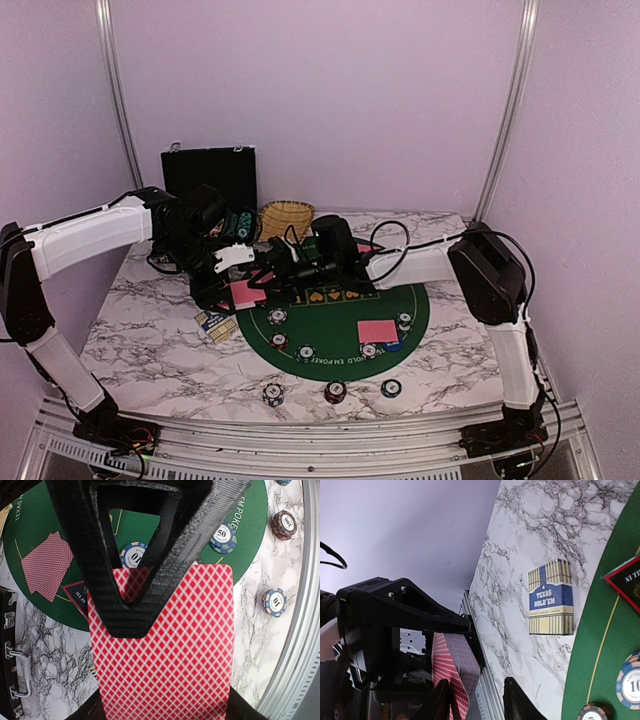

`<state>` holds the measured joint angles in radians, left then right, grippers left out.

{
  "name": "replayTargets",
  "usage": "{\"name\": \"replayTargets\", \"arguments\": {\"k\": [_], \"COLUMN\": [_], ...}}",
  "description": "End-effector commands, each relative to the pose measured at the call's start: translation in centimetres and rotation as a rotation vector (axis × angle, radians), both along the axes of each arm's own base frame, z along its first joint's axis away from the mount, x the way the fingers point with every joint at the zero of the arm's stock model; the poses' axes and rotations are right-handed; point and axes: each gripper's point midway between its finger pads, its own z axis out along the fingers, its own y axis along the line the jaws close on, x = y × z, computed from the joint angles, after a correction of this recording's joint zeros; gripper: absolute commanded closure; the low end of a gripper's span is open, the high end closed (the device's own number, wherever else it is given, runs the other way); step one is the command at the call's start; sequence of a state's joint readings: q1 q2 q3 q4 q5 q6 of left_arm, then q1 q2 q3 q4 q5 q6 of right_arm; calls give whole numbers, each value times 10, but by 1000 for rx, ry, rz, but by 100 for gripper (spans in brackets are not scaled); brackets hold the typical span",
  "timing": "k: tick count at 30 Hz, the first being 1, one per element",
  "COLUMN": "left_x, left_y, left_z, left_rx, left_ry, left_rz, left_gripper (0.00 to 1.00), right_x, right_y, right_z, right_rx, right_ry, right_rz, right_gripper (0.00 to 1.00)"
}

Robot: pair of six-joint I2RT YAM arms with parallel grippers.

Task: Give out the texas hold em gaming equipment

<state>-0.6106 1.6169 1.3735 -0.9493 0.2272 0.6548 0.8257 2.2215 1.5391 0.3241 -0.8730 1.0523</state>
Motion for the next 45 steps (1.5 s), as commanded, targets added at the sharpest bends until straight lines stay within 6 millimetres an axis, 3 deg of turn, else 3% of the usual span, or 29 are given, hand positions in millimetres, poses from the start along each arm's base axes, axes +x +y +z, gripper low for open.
{"name": "replayTargets", "arguments": {"k": [1, 7, 14, 23, 38, 45], "left_x": [-4, -3, -3, -3, -3, -3], "left_y": [1, 1, 1, 2, 3, 3], "left_z": [8, 9, 9, 8, 9, 10], "left_rx": [-13, -13, -10, -9, -6, -9], "left_ry": [-2, -4, -6, -5, -11, -11], "left_rz": [-5, -6, -5, -2, -1, -3], "left_gripper": [100, 100, 100, 100, 100, 100], "right_x": [-1, -1, 4, 6, 8, 5], "right_y": [-4, -10, -22, -35, -50, -48], "right_z": [27, 29, 31, 38, 71, 64], "right_rx": [41, 41, 35, 91, 225, 206], "right_ry": [-26, -26, -31, 12, 57, 70], "right_rz": [-2, -6, -21, -28, -47, -51], "right_gripper": [68, 83, 87, 100, 100, 100]}}
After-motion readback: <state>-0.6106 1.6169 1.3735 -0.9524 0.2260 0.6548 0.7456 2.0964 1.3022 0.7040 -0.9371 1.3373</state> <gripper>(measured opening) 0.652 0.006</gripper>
